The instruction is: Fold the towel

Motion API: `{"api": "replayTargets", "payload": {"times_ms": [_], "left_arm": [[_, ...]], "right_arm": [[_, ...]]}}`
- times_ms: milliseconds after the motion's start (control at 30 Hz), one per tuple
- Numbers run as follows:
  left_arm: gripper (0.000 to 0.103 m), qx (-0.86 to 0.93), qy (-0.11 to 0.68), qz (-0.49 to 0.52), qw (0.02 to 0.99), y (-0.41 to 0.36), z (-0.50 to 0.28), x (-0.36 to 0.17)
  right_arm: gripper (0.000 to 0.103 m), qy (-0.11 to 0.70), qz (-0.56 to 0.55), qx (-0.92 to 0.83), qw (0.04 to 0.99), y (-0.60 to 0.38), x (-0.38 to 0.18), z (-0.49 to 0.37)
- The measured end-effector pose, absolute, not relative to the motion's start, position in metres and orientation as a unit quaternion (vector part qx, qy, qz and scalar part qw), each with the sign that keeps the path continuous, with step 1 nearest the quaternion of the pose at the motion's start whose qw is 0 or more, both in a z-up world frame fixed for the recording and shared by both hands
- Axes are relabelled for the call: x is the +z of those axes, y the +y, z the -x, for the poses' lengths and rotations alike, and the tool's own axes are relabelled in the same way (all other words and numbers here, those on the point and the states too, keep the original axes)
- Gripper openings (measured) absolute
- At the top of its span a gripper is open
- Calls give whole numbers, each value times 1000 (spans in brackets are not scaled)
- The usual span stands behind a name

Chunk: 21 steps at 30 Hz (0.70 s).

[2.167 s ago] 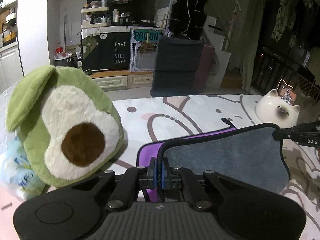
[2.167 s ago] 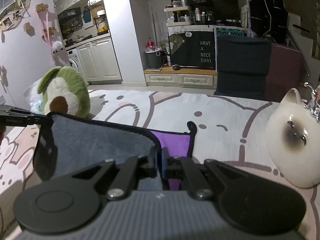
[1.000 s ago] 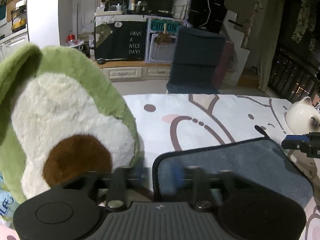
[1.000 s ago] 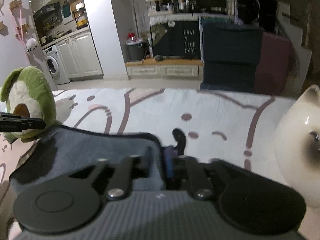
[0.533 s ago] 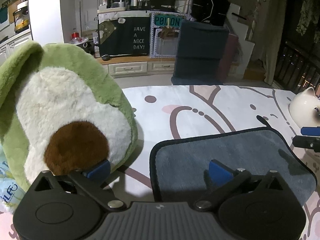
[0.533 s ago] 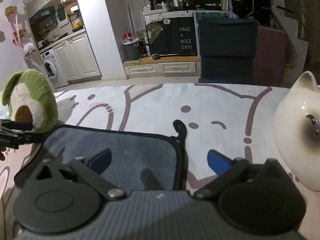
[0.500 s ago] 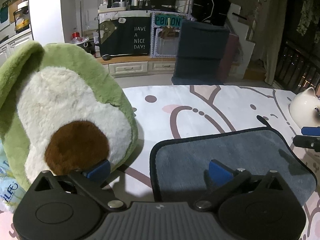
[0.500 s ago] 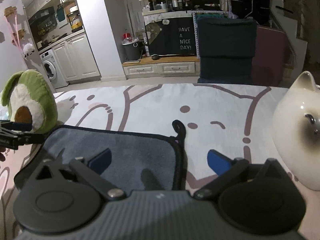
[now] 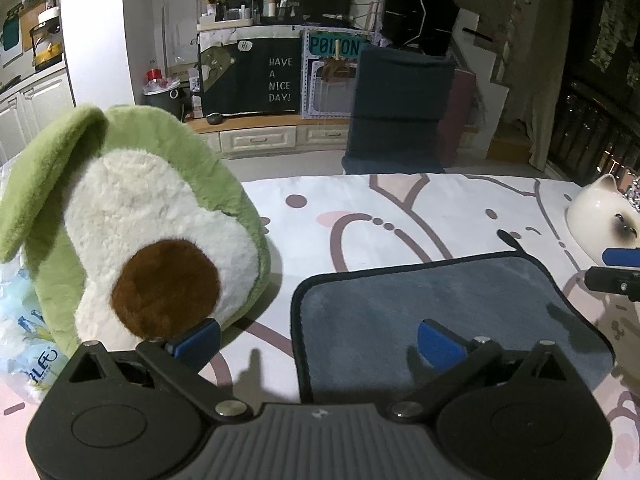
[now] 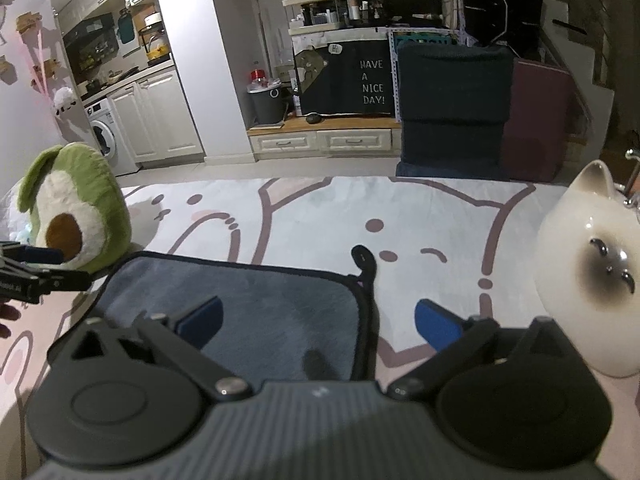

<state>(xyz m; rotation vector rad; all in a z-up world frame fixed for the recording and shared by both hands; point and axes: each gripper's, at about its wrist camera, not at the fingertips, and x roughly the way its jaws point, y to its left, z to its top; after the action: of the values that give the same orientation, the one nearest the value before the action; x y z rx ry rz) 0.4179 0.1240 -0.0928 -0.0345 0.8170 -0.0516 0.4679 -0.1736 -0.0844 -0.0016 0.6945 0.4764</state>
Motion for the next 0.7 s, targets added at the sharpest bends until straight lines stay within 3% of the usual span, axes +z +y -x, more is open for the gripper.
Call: {"api": "replayTargets", "payload": {"times_ms": [700], "left_arm": [[103, -22, 379, 32, 924, 101, -356, -50]], "right_arm": [[103, 332, 13, 231, 914, -180, -55, -411]]}}
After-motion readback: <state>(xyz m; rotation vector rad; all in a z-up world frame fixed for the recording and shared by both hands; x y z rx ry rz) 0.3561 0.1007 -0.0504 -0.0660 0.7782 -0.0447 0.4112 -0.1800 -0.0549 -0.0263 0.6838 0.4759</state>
